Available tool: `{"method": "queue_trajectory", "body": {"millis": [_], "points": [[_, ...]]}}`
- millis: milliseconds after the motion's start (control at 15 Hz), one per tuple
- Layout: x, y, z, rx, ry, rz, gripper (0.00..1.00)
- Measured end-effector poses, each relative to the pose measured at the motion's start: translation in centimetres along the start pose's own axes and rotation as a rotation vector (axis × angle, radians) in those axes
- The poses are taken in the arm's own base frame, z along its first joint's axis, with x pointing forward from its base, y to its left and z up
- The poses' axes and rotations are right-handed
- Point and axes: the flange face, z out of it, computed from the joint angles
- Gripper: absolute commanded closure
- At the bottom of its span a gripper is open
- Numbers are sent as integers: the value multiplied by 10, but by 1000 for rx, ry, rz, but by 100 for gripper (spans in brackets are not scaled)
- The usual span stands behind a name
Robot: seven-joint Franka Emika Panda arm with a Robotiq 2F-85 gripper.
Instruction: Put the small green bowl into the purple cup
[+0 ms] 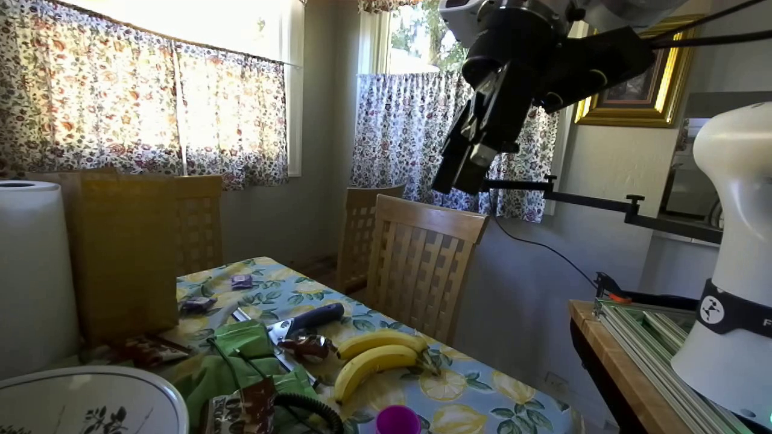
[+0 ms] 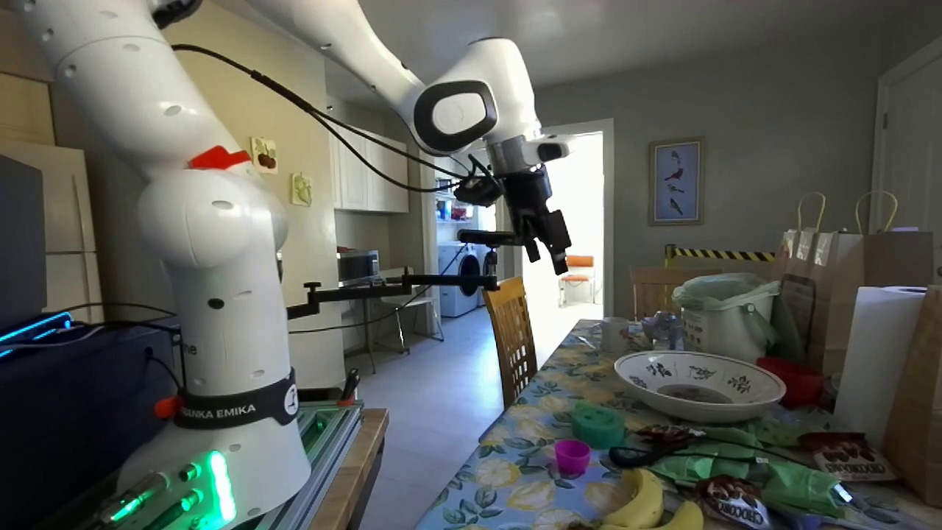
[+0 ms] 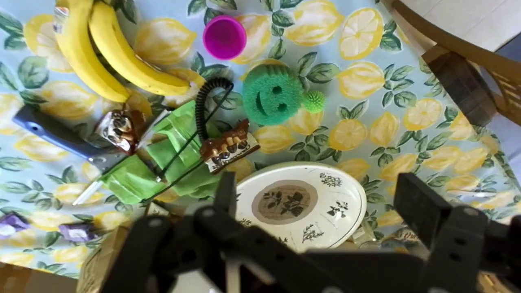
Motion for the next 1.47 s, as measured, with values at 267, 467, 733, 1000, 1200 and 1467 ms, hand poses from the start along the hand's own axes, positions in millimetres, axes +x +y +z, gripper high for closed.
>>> {"method": "queue_trajectory", "body": {"millis": [267, 467, 733, 1000, 1200, 1467], "points": [[9, -45, 37, -8, -16, -111, 0], [14, -60, 55, -10, -38, -155, 0], [17, -62, 58, -8, -41, -157, 0], [17, -62, 59, -8, -39, -155, 0], [20, -58, 69, -11, -12, -147, 0], [28, -47, 98, -20, 15, -136, 0]]}}
